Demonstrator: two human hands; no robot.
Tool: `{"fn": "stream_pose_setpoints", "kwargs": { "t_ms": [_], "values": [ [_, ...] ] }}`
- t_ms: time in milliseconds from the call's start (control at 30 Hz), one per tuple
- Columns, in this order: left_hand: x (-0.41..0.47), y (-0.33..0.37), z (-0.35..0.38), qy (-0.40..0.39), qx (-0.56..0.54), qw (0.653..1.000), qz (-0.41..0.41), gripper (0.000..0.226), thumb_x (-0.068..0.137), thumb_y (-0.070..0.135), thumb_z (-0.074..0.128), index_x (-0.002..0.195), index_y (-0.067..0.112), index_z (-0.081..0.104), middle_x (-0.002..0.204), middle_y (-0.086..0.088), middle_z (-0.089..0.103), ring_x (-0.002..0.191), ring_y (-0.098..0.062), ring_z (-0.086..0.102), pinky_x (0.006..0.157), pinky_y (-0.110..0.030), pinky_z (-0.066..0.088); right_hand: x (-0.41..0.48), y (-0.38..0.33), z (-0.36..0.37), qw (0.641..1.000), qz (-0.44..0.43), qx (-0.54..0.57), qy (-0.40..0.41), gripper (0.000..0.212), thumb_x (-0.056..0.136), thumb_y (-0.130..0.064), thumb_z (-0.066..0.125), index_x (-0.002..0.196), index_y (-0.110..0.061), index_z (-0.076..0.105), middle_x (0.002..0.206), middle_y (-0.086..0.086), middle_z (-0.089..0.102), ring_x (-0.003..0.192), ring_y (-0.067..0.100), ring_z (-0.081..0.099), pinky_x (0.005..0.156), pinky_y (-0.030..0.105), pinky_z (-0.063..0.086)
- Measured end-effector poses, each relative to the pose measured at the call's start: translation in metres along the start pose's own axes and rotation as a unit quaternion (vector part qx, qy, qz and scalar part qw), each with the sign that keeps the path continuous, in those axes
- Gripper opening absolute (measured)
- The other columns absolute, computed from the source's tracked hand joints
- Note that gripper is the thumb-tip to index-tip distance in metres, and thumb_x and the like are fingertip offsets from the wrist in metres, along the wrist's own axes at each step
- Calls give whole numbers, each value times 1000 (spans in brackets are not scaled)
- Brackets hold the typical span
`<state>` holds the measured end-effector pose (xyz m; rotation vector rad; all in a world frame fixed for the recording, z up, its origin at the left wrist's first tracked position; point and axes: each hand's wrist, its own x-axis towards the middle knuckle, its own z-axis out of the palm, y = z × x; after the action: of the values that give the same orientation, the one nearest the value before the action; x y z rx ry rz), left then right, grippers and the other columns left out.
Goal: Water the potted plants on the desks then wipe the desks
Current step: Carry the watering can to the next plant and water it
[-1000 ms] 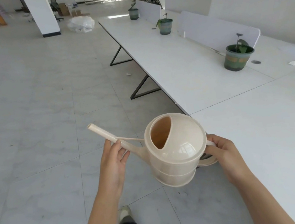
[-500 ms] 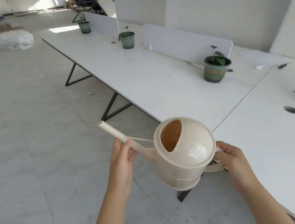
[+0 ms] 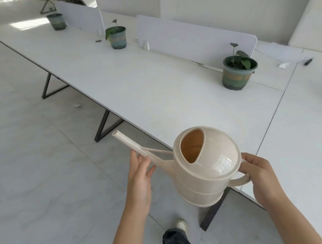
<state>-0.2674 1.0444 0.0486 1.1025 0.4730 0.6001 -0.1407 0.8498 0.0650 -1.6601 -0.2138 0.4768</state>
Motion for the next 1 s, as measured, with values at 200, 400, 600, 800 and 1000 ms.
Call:
{"fn": "stream_pose_setpoints", "kwargs": {
  "t_ms": [200, 400, 600, 800, 1000],
  "values": [
    [94, 0, 10, -12, 41, 999, -11, 46, 83, 19, 52, 127, 33, 43, 124, 2, 59, 116, -8, 55, 98, -27, 40, 92, -9, 26, 1000, 22, 9, 18, 26, 53, -13, 53, 72, 2, 65, 74, 8, 66, 87, 31, 59, 77, 35, 43],
    [184, -6, 25, -36, 46, 997, -45, 61, 77, 28, 52, 135, 29, 37, 119, 4, 54, 125, -13, 47, 112, -42, 30, 150, -23, 35, 997, 37, 19, 63, 28, 55, -11, 51, 74, 5, 63, 78, 5, 67, 86, 26, 58, 74, 30, 41],
    [262, -21, 51, -107, 28, 990, -86, 54, 93, 16, 47, 143, 23, 27, 121, 1, 46, 130, -21, 41, 112, -43, 31, 182, -32, 36, 986, 49, 32, 159, 24, 54, -14, 51, 70, -2, 65, 71, 3, 64, 79, 20, 56, 72, 27, 40],
    [336, -28, 77, -244, 19, 960, -132, 69, 76, 25, 52, 140, 17, 28, 105, -8, 46, 104, -20, 45, 89, -32, 43, 199, -45, 50, 957, 36, 64, 280, 20, 58, -12, 55, 71, 0, 64, 67, 1, 65, 80, 20, 58, 66, 23, 42],
    [381, -31, 104, -341, -14, 925, -170, 63, 83, 21, 51, 142, 18, 29, 117, 1, 50, 107, -17, 42, 104, -39, 34, 202, -54, 70, 919, 44, 91, 381, 18, 76, 5, 53, 67, -6, 63, 56, -7, 63, 73, 13, 57, 76, 24, 43]
  ]
}}
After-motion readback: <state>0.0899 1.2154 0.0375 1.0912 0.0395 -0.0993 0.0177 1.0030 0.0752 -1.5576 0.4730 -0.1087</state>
